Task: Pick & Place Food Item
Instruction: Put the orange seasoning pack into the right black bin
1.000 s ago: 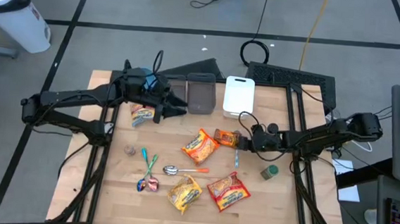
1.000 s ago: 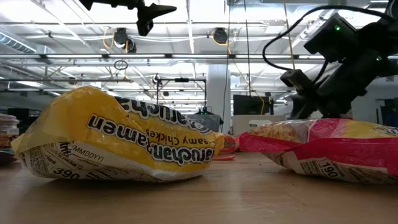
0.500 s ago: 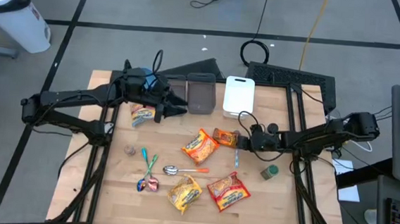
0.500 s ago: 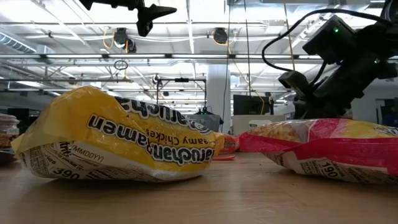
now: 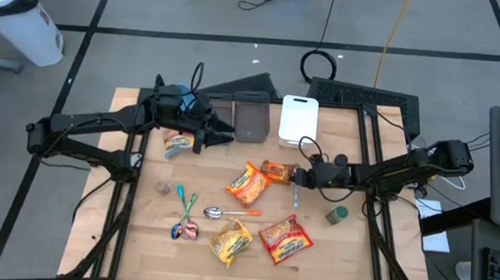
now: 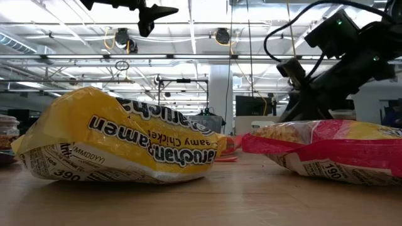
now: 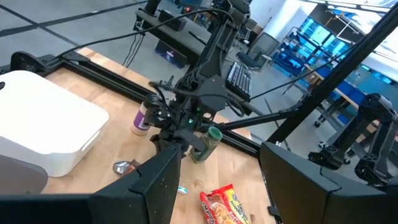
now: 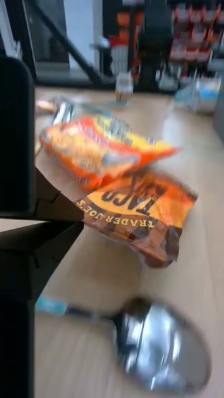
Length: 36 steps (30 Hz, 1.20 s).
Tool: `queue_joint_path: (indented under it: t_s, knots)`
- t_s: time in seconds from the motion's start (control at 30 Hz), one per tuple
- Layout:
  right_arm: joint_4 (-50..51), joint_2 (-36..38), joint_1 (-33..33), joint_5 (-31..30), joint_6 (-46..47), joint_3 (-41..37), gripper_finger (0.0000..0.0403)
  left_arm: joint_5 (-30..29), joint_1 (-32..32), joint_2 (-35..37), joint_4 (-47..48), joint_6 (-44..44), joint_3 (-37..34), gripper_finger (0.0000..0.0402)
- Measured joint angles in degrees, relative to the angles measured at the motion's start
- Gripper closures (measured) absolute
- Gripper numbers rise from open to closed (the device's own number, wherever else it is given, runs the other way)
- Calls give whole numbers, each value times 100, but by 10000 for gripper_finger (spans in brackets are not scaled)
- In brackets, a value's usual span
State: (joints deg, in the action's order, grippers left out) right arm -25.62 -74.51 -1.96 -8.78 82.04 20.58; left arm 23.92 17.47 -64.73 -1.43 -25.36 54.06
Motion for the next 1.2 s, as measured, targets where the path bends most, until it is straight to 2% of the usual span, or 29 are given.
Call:
queue_joint_path:
  t_s: [0.23, 0.57, 0.83, 1.0, 1.2]
  knots:
    - [-124, 131, -1, -9, -533, 429, 403, 71, 0, 0, 0, -58, 0, 169]
    - [2035, 639, 88, 12, -1969, 1931, 403, 162, 0, 0, 3, -173, 0, 169]
    - [3348, 855, 322, 690, -2719, 2841, 403, 389, 0, 0, 49, -55, 0, 170]
    - [4094, 810, 413, 1154, -3429, 3516, 403, 459, -34, 0, 495, 573, 194, 170]
    - [4651, 791, 439, 1207, -4102, 4260, 403, 342, -40, -227, 1633, 1592, 1056, 170]
